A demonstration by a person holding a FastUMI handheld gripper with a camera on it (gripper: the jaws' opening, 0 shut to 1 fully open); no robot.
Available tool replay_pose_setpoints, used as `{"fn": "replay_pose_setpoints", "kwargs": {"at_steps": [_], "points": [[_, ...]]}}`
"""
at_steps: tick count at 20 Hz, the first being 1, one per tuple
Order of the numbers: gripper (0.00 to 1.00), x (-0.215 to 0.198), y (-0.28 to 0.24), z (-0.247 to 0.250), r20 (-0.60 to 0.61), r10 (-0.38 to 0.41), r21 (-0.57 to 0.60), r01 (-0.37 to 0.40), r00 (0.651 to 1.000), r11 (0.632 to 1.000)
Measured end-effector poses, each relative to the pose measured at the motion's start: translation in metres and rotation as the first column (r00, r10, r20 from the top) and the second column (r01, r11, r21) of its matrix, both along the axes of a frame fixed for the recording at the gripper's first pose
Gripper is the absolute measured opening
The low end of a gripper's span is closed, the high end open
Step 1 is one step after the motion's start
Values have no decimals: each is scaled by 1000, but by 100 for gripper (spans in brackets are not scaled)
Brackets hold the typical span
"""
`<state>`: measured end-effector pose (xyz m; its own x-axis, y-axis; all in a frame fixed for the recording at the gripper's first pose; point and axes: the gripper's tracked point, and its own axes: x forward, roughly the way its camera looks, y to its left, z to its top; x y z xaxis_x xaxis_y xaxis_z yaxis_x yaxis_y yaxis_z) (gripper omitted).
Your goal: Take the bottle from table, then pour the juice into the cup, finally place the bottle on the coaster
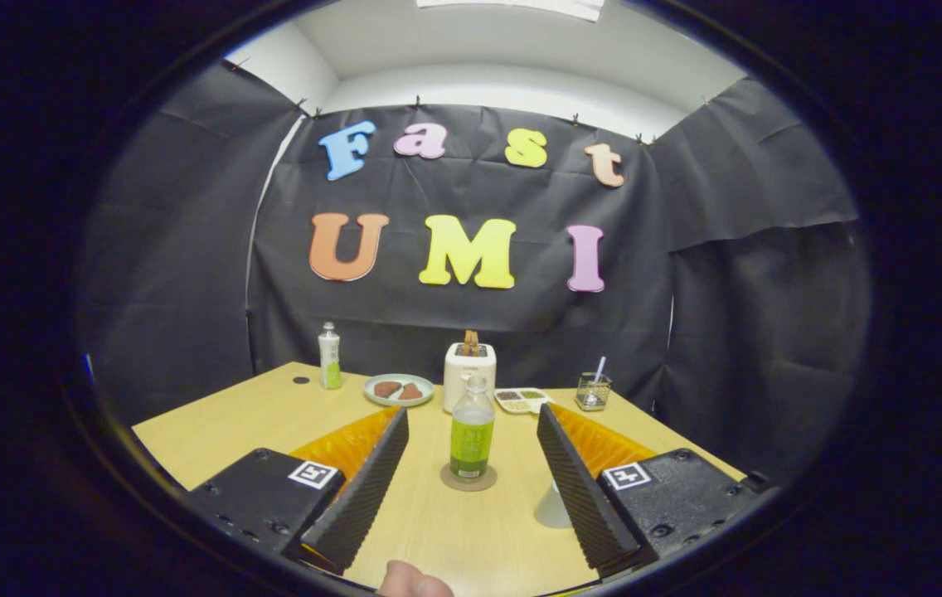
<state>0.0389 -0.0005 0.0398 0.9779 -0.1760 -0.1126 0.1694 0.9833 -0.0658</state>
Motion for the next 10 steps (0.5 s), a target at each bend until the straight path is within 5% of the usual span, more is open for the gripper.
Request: {"fn": "replay_pose_setpoints", "kwargs": {"at_steps": [10], "points": [[100,-33,-5,0,51,14,4,-14,999,1000]]}}
